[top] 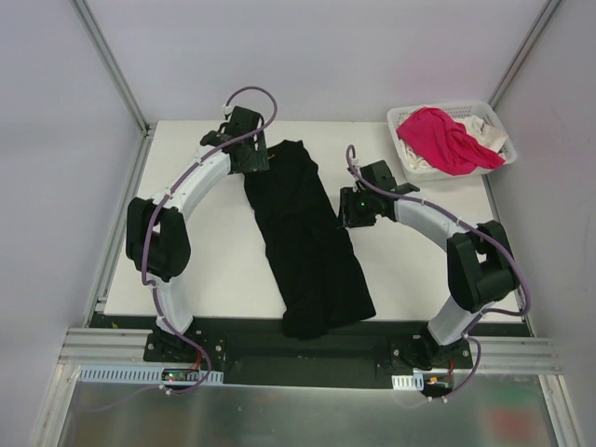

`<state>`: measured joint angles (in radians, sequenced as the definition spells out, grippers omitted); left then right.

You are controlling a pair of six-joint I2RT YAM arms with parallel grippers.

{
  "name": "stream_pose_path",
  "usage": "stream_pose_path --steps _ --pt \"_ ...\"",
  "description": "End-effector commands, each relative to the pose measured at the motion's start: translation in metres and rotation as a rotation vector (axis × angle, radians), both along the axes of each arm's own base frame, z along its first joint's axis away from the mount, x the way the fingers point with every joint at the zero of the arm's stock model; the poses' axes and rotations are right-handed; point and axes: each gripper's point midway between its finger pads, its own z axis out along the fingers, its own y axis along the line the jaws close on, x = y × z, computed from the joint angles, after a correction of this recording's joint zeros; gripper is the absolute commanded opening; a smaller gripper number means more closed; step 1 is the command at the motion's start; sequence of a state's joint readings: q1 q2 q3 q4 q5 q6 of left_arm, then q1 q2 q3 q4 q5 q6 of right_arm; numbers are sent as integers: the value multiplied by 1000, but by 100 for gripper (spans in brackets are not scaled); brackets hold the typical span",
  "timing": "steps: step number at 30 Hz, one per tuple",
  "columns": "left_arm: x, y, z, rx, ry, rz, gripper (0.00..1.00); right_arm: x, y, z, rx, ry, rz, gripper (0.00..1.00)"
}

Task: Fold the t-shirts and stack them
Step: Rotate the tshirt 90 degrees

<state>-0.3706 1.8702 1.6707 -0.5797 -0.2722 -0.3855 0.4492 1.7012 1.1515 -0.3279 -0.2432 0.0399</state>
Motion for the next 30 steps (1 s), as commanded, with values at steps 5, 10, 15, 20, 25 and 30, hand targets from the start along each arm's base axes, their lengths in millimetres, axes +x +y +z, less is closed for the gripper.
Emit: stream_pose_path --steps 5,10,15,20,25,30 --pt "4 -6 15 -78 -44 17 77 -1 -10 8 40 -47 -30 48" --pt "-3 3 16 -62 -50 25 77 -1 -9 -3 46 -24 -35 48" --pt "-7 11 22 -63 -78 71 78 11 -4 -6 51 -26 -39 48" --pt "-3 10 16 -88 -67 65 79 40 10 -18 27 28 -17 48" --pt "17 14 5 -113 -57 24 79 49 15 -1 54 -6 -19 49" --pt "45 26 -10 -154 -33 63 79 36 -2 12 43 -38 -34 49"
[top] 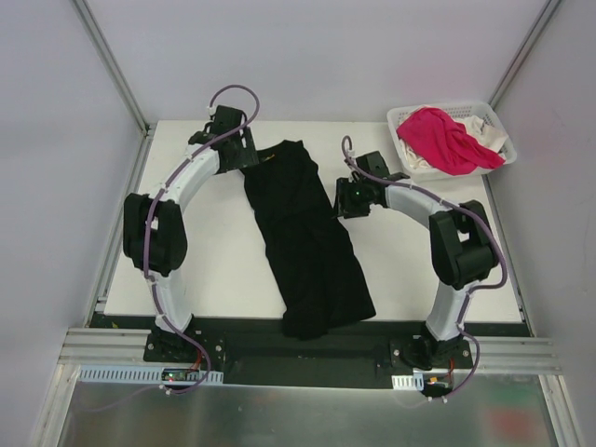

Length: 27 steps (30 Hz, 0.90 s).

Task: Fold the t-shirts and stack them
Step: Rotate the tshirt 90 degrees

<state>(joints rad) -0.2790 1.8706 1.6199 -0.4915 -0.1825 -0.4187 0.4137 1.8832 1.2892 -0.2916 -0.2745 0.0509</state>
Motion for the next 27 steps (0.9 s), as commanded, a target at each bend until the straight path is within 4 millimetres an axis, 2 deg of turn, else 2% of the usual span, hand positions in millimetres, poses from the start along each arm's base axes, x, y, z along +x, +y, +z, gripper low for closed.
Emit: stream_pose_path --steps 1,4,6,7,8,9,10,11,12,13,14,15,16,18,19,21,22,27 --pt "37 4 -5 -60 -16 5 78 -11 -15 37 12 -82 -9 49" --pt "42 -4 -6 -100 -9 -10 77 -1 -24 38 -2 -121 -28 49" --pt "37 -11 -1 -137 -8 -28 77 15 -24 40 18 -123 -39 49" --pt "33 -12 -3 -141 2 -31 77 19 -20 25 32 -76 -36 49" --pt "29 -14 -2 -143 5 -39 77 35 -15 34 54 -100 -38 49" --pt "25 -14 4 -148 -6 -41 77 43 -15 33 61 -97 -44 49" --pt "18 -13 0 -142 8 -40 77 49 -11 28 67 -80 -41 49" --pt "14 -13 1 -141 7 -42 77 53 -8 15 62 -40 -41 49" --pt "10 -13 9 -146 -9 -46 77 70 -1 25 81 -65 -40 49" --pt "3 -13 5 -144 3 -50 77 78 3 28 92 -67 -35 49" --pt "-1 -13 7 -141 3 -52 77 78 5 7 77 -7 -30 49" --pt "-5 -12 17 -146 -18 -53 77 97 11 24 94 -45 -29 49" --pt "-11 -11 13 -142 -7 -55 77 100 13 23 91 -36 -25 49" --pt "-18 -12 25 -138 -33 -64 77 106 14 13 81 -6 -25 49" --pt "-21 -12 25 -138 -35 -70 77 111 18 19 91 -21 -22 49" --pt "-26 -12 34 -128 -56 -83 77 116 20 14 94 -14 -24 49" --pt "-28 -12 35 -128 -57 -86 77 121 22 18 102 -25 -22 49" --pt "-36 -13 46 -122 -80 -111 77 124 28 9 124 3 -25 49"
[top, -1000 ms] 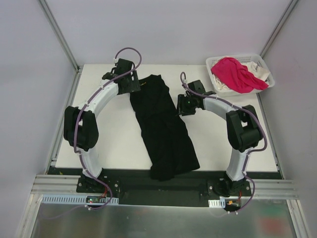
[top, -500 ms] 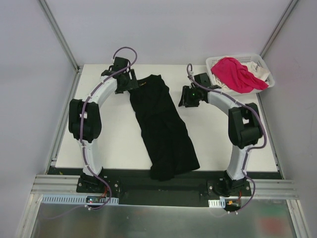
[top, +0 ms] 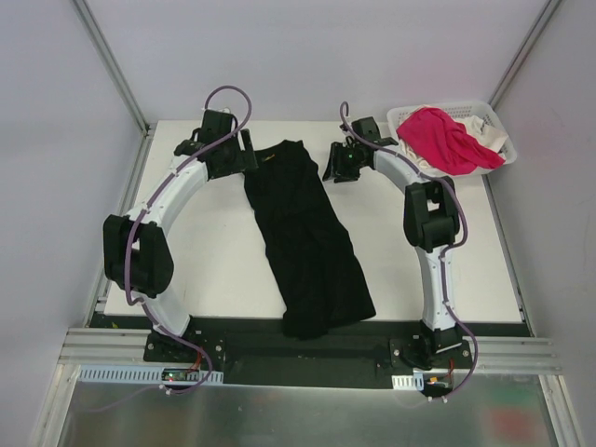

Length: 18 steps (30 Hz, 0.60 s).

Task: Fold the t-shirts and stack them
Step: Rotate the tshirt 90 degrees

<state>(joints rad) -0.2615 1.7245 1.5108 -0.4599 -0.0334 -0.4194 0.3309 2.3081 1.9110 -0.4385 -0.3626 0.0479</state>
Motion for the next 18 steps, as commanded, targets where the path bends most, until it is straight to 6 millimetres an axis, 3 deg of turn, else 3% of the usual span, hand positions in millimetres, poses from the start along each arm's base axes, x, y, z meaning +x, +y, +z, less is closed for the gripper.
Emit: stream_pose_path --steps 1,11,18 --pt "-10 -2 20 5 -50 -29 77 -1 11 3 44 36 7 49" --pt "-13 -9 27 10 -70 -58 77 -7 26 -19 46 66 21 48" --pt "-15 -13 18 23 -51 -79 77 -10 44 -25 50 76 51 47"
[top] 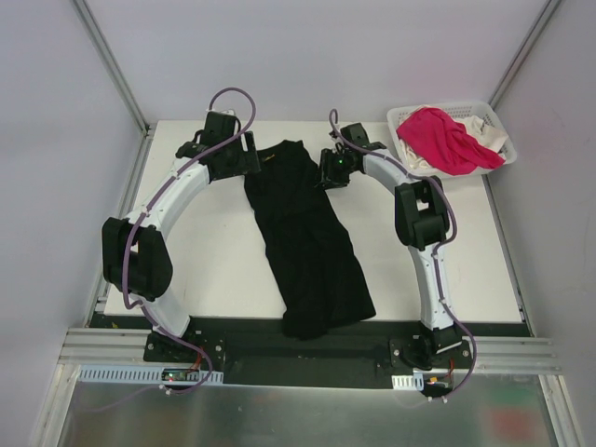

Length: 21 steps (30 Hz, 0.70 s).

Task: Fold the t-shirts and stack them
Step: Rotate the tshirt 90 degrees

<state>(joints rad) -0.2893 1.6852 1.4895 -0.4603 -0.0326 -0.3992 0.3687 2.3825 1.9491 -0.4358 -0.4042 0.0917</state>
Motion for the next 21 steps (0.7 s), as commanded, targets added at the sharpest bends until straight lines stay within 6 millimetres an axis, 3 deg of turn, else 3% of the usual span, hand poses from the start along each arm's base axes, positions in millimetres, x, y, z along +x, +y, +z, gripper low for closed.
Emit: stream_pose_path --steps 1,5,9,12,21 --pt "-4 -3 9 20 -31 -30 77 0 19 -1 15 4 27 46" --pt "-4 -2 9 23 -32 -33 77 -2 24 -4 10 6 33 37" --pt "-5 -4 10 23 -34 -39 77 0 20 -9 -5 8 22 13" --pt "-6 -6 11 28 -37 -49 77 1 17 -12 -17 8 13 1" --pt "-10 -9 10 46 -37 -70 77 14 -15 -19 -33 6 -58 1"
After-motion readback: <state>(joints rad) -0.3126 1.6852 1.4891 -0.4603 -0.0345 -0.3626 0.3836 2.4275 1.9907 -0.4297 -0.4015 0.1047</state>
